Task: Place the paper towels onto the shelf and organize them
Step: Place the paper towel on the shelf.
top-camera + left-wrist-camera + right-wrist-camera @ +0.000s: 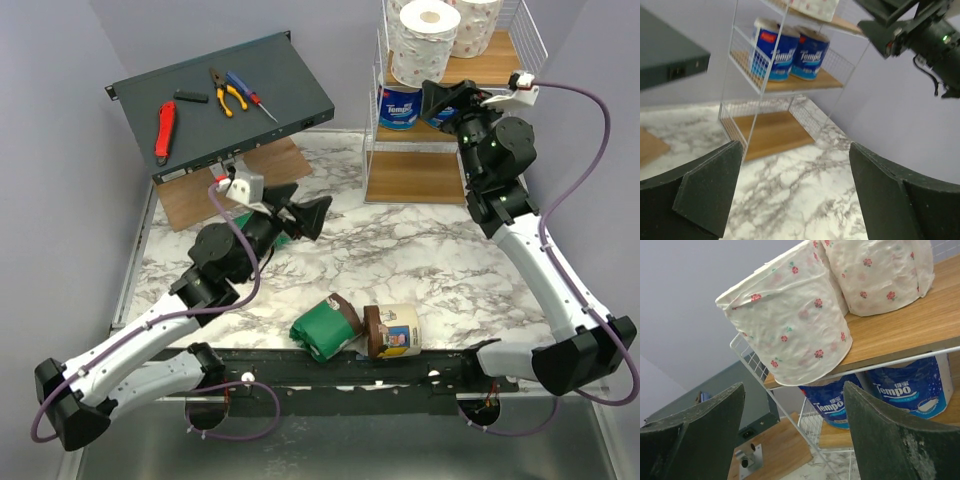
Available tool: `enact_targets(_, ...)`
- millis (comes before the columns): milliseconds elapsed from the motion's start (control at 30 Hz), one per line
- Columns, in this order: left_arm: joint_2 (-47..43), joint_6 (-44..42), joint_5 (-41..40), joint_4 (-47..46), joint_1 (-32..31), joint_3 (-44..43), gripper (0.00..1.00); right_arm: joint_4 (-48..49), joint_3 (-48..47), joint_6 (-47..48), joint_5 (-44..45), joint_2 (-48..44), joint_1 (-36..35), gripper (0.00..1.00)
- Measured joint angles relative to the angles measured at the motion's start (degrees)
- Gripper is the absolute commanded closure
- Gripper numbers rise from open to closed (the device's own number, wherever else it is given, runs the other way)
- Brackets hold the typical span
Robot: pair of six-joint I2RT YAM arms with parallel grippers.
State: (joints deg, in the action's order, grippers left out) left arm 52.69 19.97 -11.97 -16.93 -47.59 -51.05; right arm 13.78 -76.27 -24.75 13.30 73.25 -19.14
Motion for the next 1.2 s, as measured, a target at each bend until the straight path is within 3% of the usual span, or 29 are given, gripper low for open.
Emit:
enact_targets(100,-5.97,4.5,-0.42,-0.07,0.0,8.98,0.09,-0.24,-1.01,1.42,-0.7,0.94,0.02,0.14)
enact_targets(167,-9.14,6.64,-1.11,1.7,0.0,12.46,0.09,-0.22,-1.64,2.64,-0.79,1.33,0.02,0.01)
enact_targets(600,-28.89,12.5,-3.72,12.79,0.0,22.45,0.09,4.13,-2.36,7.74,-0.72,6.73,0.0,0.0)
enact_targets(1200,-30.45,15.87,-3.69,18.67,-0.04,25.46,0.09,4.39,-12.96,8.37,3.67,17.14,-0.55,0.0)
